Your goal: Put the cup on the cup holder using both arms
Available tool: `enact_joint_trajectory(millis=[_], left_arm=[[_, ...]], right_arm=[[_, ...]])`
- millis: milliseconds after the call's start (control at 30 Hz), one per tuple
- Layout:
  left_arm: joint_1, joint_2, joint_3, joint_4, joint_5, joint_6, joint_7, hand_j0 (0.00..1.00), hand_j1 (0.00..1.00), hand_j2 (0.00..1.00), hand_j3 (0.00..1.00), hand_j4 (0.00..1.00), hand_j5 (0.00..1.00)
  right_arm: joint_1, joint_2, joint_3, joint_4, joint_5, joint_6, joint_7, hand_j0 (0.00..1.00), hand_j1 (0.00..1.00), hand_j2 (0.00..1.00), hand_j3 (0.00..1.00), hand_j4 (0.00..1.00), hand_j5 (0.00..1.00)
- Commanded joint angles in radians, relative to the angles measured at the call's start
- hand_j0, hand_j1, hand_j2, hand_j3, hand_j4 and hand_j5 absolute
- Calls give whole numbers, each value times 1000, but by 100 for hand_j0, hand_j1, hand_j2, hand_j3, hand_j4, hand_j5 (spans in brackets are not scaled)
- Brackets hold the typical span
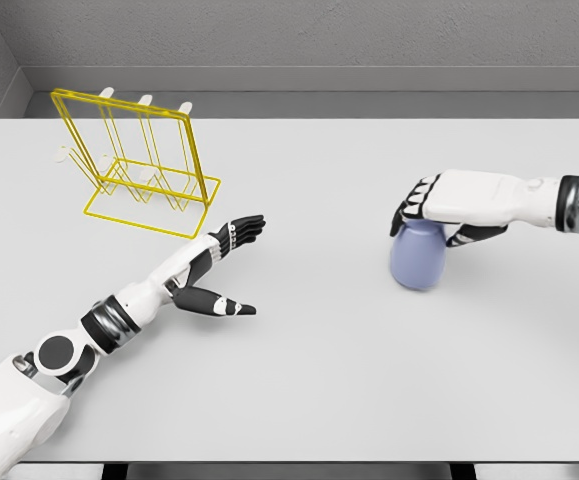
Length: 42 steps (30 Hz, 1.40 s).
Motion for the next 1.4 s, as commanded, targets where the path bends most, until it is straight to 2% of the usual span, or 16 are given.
enact_joint_trajectory(millis=[0,500,1067,1133,1367], left_arm=[[0,0,0,-1,5,0,0,100,100,100,100,100,100],[3,3,2,-2,6,-1,-2,100,100,100,100,100,100],[0,-9,5,7,8,-3,-2,100,100,100,100,100,100],[5,-9,32,7,8,-1,-2,100,100,100,100,100,100],[5,-9,34,15,6,-1,-2,100,100,100,100,100,100]], right_arm=[[-2,14,-1,0,-7,2,0,70,70,70,70,70,70],[-14,59,1,-3,-6,2,0,70,70,70,70,70,70],[-21,145,1,-2,-7,2,6,70,70,70,70,70,70],[-23,152,1,-2,-7,2,6,70,70,70,70,70,70],[-31,174,1,-2,-7,2,7,70,70,70,70,70,70]])
